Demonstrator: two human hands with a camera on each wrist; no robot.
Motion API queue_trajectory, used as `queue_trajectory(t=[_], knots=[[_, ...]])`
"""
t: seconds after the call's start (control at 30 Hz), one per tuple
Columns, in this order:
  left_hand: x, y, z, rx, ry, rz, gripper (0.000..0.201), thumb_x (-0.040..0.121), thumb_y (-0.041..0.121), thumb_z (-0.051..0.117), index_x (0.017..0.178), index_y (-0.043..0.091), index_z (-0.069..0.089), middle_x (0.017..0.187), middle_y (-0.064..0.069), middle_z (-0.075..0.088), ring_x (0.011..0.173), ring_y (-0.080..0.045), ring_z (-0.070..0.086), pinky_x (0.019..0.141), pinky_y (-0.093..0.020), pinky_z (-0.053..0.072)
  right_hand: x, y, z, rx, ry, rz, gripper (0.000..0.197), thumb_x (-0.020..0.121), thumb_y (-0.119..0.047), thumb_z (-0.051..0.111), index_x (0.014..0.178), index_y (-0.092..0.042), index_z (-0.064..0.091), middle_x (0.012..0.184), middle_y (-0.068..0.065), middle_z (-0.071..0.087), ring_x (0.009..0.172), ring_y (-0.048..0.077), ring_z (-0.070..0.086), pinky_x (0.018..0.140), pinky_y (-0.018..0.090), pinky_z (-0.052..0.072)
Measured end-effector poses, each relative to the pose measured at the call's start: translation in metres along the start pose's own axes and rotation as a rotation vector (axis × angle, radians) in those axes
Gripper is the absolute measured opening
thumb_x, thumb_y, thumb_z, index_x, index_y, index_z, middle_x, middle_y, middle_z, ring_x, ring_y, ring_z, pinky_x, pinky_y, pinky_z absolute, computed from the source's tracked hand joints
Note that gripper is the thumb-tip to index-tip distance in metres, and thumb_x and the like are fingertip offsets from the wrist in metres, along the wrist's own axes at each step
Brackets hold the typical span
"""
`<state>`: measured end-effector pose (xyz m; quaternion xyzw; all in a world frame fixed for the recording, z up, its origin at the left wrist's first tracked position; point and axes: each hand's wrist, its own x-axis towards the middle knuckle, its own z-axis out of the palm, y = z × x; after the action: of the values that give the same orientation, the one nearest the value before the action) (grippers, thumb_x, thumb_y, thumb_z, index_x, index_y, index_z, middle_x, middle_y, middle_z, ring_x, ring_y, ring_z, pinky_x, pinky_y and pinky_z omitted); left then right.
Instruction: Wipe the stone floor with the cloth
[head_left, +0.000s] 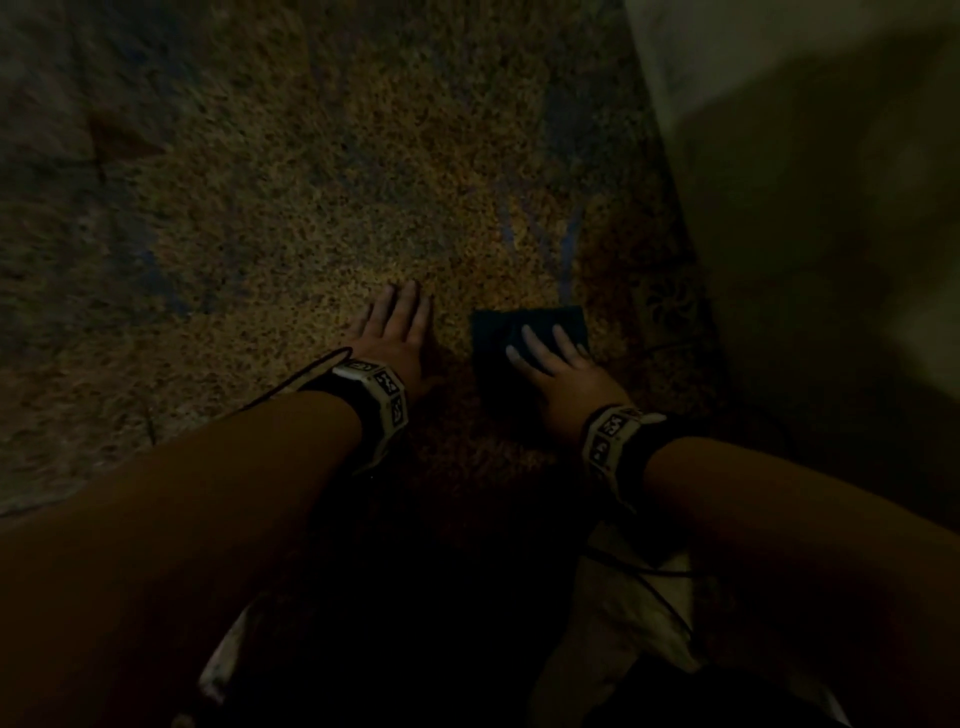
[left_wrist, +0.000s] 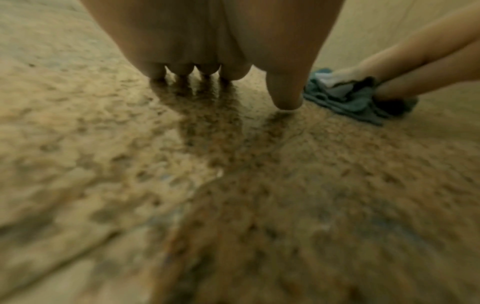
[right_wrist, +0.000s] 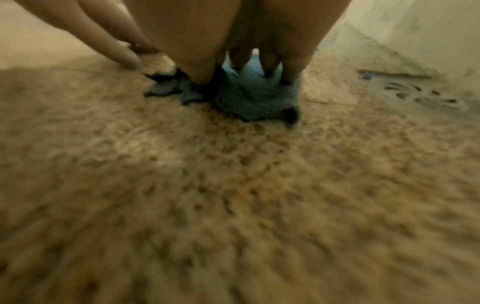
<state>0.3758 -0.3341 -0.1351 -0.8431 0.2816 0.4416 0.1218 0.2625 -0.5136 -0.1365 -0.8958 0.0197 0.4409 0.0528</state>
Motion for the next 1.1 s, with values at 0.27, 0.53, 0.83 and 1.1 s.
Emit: queue_trajectory(t=[0.27, 0.53, 0.83, 1.1], knots=[[0.002, 0.000, -0.001, 0.003, -0.028, -0.018, 0.091, 0.095, 0.056, 0.038, 0.146, 0.019, -0.026, 0.150, -0.001, -0.037, 0.141, -0.024, -0.027, 0.116, -0.037, -0.008, 0.031, 0.004, -0.039, 0.058, 0.001, 0.056, 0.056, 0.105, -0.027, 0.023, 0.151, -0.033, -0.009, 0.157, -0.004, -0.022, 0.144, 0.031, -0.017, 0.118, 0.043, 0.004], [0.004, 0.002, 0.000, 0.027, 0.003, -0.016, 0.089, 0.095, 0.059, 0.033, 0.147, 0.016, -0.024, 0.151, -0.004, -0.035, 0.141, -0.026, -0.026, 0.118, -0.039, -0.008, 0.035, 0.009, -0.040, 0.080, 0.020, 0.067, 0.055, 0.105, -0.029, 0.022, 0.151, -0.031, -0.008, 0.158, -0.002, -0.021, 0.144, 0.035, -0.015, 0.117, 0.046, 0.002], [0.012, 0.001, 0.003, -0.047, 0.055, 0.036, 0.083, 0.098, 0.048, 0.038, 0.148, 0.019, -0.022, 0.152, -0.002, -0.034, 0.142, -0.026, -0.024, 0.119, -0.043, -0.002, 0.001, 0.019, 0.006, 0.111, 0.030, 0.127, 0.066, 0.103, -0.016, 0.034, 0.151, -0.035, -0.007, 0.158, -0.003, -0.020, 0.144, 0.036, -0.014, 0.117, 0.045, 0.003], [0.007, -0.001, 0.004, -0.023, 0.032, -0.006, 0.079, 0.099, 0.043, 0.039, 0.149, 0.022, -0.019, 0.153, -0.001, -0.032, 0.142, -0.026, -0.026, 0.118, -0.041, -0.007, 0.046, 0.024, -0.049, -0.116, -0.086, 0.203, 0.053, 0.104, -0.019, 0.030, 0.152, -0.020, 0.009, 0.158, 0.004, -0.019, 0.143, 0.039, -0.017, 0.115, 0.058, 0.008]])
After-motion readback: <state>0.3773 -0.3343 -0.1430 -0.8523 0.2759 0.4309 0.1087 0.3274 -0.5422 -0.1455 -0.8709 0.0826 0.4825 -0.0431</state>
